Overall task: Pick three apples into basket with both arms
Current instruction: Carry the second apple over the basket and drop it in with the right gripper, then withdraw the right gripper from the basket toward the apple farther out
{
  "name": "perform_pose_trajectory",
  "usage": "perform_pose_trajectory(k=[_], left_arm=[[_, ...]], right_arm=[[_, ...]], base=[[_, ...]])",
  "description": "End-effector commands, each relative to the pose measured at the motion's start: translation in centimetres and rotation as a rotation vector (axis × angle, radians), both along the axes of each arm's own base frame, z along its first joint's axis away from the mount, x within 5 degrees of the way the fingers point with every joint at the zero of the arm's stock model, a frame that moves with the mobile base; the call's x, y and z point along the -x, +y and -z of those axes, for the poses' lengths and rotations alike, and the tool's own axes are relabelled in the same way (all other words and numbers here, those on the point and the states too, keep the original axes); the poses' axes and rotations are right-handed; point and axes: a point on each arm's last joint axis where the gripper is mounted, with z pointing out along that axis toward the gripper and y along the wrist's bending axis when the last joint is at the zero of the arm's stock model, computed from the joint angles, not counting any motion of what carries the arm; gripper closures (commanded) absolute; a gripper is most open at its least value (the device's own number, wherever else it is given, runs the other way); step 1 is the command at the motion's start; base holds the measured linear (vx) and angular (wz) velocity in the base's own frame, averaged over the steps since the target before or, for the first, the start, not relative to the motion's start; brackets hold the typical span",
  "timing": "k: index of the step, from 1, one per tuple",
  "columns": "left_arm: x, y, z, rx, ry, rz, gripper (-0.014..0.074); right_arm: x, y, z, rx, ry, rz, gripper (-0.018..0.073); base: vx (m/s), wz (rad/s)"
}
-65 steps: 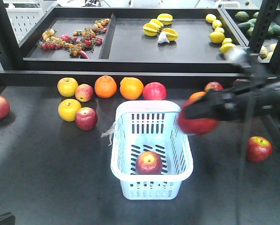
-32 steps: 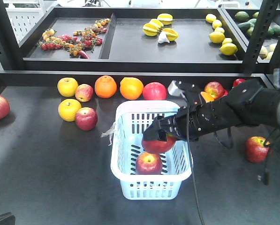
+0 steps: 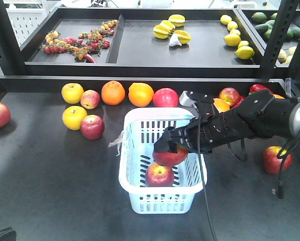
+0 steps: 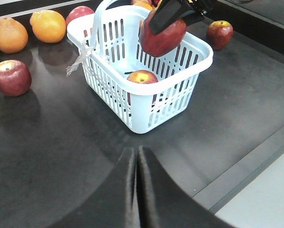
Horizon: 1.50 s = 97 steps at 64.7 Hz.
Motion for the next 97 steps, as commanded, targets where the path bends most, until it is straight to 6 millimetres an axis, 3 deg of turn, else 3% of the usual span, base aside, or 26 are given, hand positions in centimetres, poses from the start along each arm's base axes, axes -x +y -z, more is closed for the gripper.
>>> perform_pose_trajectory(k=[1, 25, 37, 48, 61, 64, 73, 82, 97], left_arm=[[-0.3, 0.0, -1.3, 0.062, -0.049, -0.024, 0.0603], [-0.3, 0.0, -1.3, 0.062, -0.049, -0.024, 0.0603], [-0.3, 0.0, -1.3, 0.062, -0.049, -0.024, 0.0603], [-0.3, 0.0, -1.3, 0.062, -0.049, -0.024, 0.0603], [-0.3, 0.0, -1.3, 0.062, -0.049, -0.024, 0.0603], [-0.3, 0.0, -1.3, 0.062, -0.049, -0.024, 0.0603], [-0.3, 0.0, -1.3, 0.062, -0.049, -0.024, 0.0603], [-0.3, 0.0, -1.3, 0.062, -0.049, -0.024, 0.0603], [-0.3, 0.0, -1.3, 0.061, -0.049, -0.024, 0.0603]], right_arm=[[-0.3, 0.0, -2.7, -0.038, -0.085, 0.027, -0.0064], [-0.3, 0.0, -2.7, -0.038, -0.086, 0.028, -0.0072], [0.1, 0.2, -3.5, -0.066, -0.076, 0.009, -0.0010], [1.2, -0.1, -6.3, -0.088, -0.144, -0.003, 0.0156], [3.8, -0.8, -11.1, -0.074, -0.273, -0.060, 0.0549], [4.6, -1.1, -12.1, -0.057, -0.291, -0.068, 0.0575], [6.7, -2.9, -13.9, 0.085, -0.309, -0.031, 0.0565], [8.1, -5.8, -14.2, 0.301, -0.323, 0.108, 0.0564], [8.4, -13.1, -13.9, 0.485, -0.274, 0.414, 0.0564]], base=[[0.00, 0.00], [0.00, 0.00], [0.00, 0.00], [0.00, 0.00], [0.00, 0.00], [0.00, 0.00], [0.00, 0.00], [0.00, 0.00], [0.00, 0.00]])
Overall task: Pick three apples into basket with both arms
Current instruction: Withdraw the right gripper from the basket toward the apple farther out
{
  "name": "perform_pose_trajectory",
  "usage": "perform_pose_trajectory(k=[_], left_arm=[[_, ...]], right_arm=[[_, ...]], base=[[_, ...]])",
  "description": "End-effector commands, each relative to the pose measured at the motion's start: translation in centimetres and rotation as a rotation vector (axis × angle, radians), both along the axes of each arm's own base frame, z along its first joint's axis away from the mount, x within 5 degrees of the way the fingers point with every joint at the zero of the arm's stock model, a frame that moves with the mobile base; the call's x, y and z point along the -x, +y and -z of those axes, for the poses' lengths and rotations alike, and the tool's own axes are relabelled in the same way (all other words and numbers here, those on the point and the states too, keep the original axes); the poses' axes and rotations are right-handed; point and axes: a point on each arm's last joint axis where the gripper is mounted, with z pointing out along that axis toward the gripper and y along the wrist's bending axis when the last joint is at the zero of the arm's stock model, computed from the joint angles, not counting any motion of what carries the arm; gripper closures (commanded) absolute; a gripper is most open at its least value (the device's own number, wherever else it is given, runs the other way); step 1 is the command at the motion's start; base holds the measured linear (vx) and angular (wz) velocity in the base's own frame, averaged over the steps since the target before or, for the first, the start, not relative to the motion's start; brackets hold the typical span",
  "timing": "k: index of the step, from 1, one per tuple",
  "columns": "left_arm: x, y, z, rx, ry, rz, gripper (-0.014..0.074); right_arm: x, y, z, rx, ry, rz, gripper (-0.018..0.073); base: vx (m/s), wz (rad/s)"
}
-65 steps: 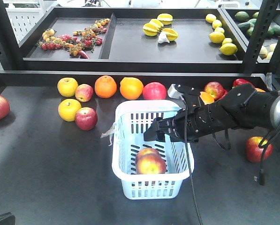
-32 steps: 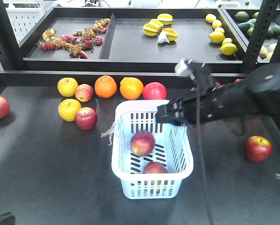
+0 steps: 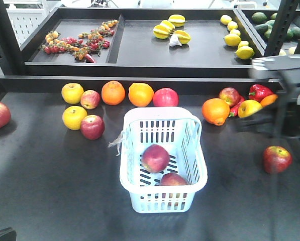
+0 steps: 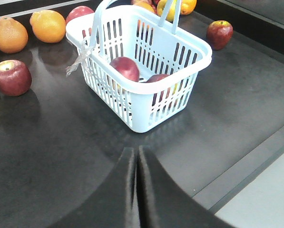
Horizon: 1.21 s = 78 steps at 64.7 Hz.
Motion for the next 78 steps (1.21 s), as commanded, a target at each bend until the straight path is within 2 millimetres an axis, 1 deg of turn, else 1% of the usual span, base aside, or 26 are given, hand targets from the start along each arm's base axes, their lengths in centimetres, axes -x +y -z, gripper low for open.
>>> perform_pose_trajectory(k=[1, 5, 11, 18, 27, 28, 31, 37, 40, 48, 52, 57, 70, 78], left_arm=[[-0.3, 0.0, -1.3, 0.061, -0.049, -0.024, 0.0603], [-0.3, 0.0, -1.3, 0.061, -0.049, -0.024, 0.0603], [-0.3, 0.0, -1.3, 0.061, -0.049, -0.024, 0.0603], [-0.3, 0.0, -1.3, 0.061, -0.049, -0.024, 0.0603], [-0.3, 0.0, -1.3, 0.061, -0.049, -0.024, 0.0603], [-0.3, 0.0, -1.3, 0.061, -0.049, -0.024, 0.0603], [-0.3, 0.0, -1.3, 0.061, -0.049, -0.024, 0.0603], [-0.3, 0.0, -1.3, 0.061, -0.049, -0.024, 0.0603], [-0.3, 0.0, -1.3, 0.061, -0.049, -0.024, 0.0603], [-0.3, 0.0, -1.3, 0.061, -0.049, -0.024, 0.0603], [-0.3, 0.0, -1.3, 0.061, -0.049, -0.024, 0.0603], [-0.3, 0.0, -1.3, 0.061, -0.049, -0.024, 0.0603], [-0.3, 0.0, -1.3, 0.061, -0.049, -0.024, 0.0603], [-0.3, 0.0, -1.3, 0.061, -0.049, -0.024, 0.0603]], right_arm=[[-0.1, -3.0, -1.6, 0.025, -0.092, 0.121, 0.0564], [-0.4, -5.0, -1.4, 0.021, -0.094, 0.188, 0.0563], [-1.1, -7.3, -1.0, 0.018, -0.105, 0.251, 0.0540], [-2.4, -9.2, -0.1, -0.001, -0.071, 0.282, 0.0443], [-5.0, -10.7, 1.4, -0.041, -0.025, 0.263, 0.0187], [-5.3, -10.9, 1.6, -0.045, -0.020, 0.263, 0.0141], [-6.3, -11.2, 2.1, -0.056, 0.000, 0.260, 0.0038], [-8.3, -11.9, 2.9, -0.073, 0.050, 0.265, -0.0120], [-9.5, -12.2, 3.3, -0.070, 0.071, 0.261, -0.0171], [-12.1, -12.9, 4.4, -0.082, 0.117, 0.269, -0.0164], [-13.1, -13.3, 5.1, -0.081, 0.135, 0.285, -0.0157], [-14.4, -13.8, 6.4, -0.072, 0.164, 0.294, -0.0148], [-16.4, -14.6, 10.3, -0.056, 0.250, 0.306, -0.0141], [-17.2, -14.9, 12.3, -0.058, 0.288, 0.311, -0.0134]], base=[[0.00, 0.00], [0.00, 0.00], [0.00, 0.00], [0.00, 0.00], [0.00, 0.00], [0.00, 0.00], [0.00, 0.00], [0.00, 0.00], [0.00, 0.00], [0.00, 0.00], [0.00, 0.00], [0.00, 0.00], [0.00, 0.00], [0.00, 0.00]])
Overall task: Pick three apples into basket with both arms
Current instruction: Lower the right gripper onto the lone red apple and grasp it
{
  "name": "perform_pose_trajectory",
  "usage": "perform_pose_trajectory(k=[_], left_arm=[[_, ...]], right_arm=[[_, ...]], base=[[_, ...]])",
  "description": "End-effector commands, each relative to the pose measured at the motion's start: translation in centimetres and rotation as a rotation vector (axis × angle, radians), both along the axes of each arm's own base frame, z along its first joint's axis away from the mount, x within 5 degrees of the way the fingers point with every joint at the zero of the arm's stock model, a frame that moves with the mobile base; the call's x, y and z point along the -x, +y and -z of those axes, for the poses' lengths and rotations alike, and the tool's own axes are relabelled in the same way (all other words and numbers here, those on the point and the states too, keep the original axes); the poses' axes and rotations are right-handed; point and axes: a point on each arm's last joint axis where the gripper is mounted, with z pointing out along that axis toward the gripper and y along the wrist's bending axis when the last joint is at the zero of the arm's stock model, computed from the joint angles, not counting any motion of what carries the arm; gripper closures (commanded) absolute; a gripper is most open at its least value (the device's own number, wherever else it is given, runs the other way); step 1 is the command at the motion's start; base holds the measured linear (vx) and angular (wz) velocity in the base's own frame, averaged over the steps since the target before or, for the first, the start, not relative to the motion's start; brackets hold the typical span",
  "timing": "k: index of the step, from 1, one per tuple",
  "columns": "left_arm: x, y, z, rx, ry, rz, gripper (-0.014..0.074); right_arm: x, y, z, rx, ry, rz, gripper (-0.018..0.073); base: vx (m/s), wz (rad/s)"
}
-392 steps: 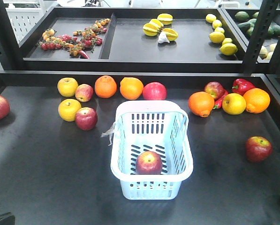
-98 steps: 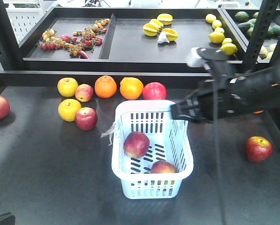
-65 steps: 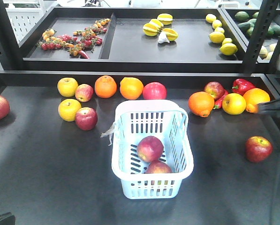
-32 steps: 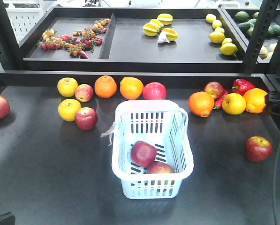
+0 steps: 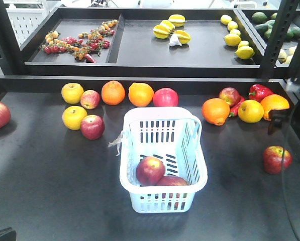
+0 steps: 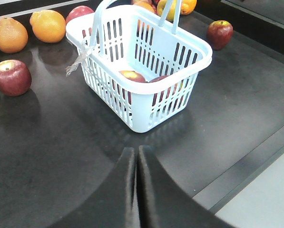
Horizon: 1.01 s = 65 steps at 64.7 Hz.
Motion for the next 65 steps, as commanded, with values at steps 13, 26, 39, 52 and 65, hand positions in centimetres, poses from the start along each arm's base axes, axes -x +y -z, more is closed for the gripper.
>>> perform_pose_trajectory(k=[13, 26, 39, 52, 65], left_arm=[[-0.3, 0.0, -1.3, 0.062, -0.049, -0.024, 0.0603], [-0.3, 0.0, -1.3, 0.062, -0.049, -0.024, 0.0603], [-0.3, 0.0, -1.3, 0.061, -0.050, -0.024, 0.0603], [-0.3, 0.0, -1.3, 0.061, -0.050, -0.024, 0.0603], [-0.3, 0.0, -1.3, 0.062, -0.049, -0.024, 0.0603]], right_arm=[[-1.1, -0.9, 0.4, 0.029, -0.034, 0.017, -0.0127], [-1.5, -1.0, 2.4, 0.028, -0.022, 0.020, -0.0120], [-1.9, -1.1, 4.1, 0.025, -0.011, 0.023, -0.0109], [-1.9, -1.1, 4.8, 0.024, -0.004, 0.024, -0.0069], [-1.7, -1.0, 4.9, 0.010, 0.019, 0.024, 0.0131]], base=[[0.00, 0.00], [0.00, 0.00], [0.00, 0.00], [0.00, 0.00], [0.00, 0.00]])
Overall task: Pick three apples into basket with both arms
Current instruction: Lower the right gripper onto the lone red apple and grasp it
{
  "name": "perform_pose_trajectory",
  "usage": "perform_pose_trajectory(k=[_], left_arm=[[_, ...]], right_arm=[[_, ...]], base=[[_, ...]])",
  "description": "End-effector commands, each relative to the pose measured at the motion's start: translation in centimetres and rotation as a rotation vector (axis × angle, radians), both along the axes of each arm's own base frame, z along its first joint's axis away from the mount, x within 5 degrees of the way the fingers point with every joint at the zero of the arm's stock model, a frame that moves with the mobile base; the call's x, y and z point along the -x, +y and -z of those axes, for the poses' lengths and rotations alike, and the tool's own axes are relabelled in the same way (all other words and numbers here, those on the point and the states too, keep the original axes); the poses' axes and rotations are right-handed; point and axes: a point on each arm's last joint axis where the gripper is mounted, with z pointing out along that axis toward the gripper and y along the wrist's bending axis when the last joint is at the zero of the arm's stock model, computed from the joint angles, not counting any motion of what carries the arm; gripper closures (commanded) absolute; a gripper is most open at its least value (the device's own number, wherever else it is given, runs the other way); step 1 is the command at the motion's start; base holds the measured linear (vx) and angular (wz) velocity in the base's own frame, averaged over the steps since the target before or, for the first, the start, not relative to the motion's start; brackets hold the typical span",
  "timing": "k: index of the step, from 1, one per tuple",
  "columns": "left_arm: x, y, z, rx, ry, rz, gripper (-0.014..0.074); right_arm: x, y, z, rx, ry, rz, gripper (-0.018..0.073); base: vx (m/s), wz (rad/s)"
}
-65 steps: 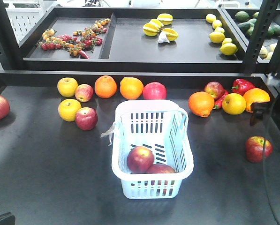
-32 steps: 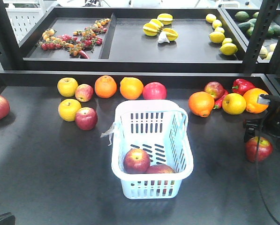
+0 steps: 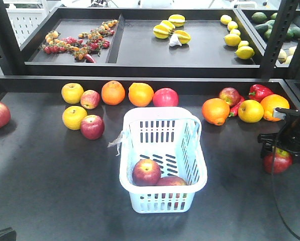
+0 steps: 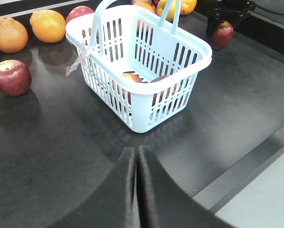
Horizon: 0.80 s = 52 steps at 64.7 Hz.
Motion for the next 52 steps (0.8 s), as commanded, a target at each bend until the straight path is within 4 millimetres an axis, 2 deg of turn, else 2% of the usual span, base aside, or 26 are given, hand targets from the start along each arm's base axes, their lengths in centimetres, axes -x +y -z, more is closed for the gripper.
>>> perform_pose_trajectory(k=[1, 9, 13, 24, 32, 44, 52], left_arm=[[-0.3, 0.0, -1.3, 0.062, -0.049, -0.024, 0.0603], [-0.3, 0.0, -1.3, 0.062, -0.049, -0.024, 0.0603], [-0.3, 0.0, -1.3, 0.062, -0.049, -0.024, 0.0603], [-0.3, 0.0, -1.3, 0.062, -0.049, -0.024, 0.0603], [-0.3, 0.0, -1.3, 0.062, -0.049, -0.024, 0.0603], [-0.3, 0.0, -1.3, 0.062, -0.049, -0.024, 0.0603], [-0.3, 0.0, -1.3, 0.062, -0.049, -0.024, 0.0603]], right_arm=[[-0.5, -0.5, -3.6, 0.021, -0.086, 0.007, 0.0160], [-0.4, -0.3, -4.5, 0.004, -0.102, 0.010, 0.0325], [-0.4, -0.1, -5.6, -0.010, -0.123, 0.004, 0.0394], [0.3, 0.8, -10.2, -0.055, -0.199, -0.039, 0.0549], [1.7, 1.6, -13.9, -0.094, -0.213, -0.081, 0.0569], [4.1, 3.0, -17.9, -0.168, -0.190, -0.143, 0.0566], [5.5, 4.8, -20.6, -0.262, -0.214, -0.207, 0.0564]], base=[[0.00, 0.00], [0.00, 0.00], [0.00, 0.00], [0.00, 0.00], [0.00, 0.00], [0.00, 0.00], [0.00, 0.00]])
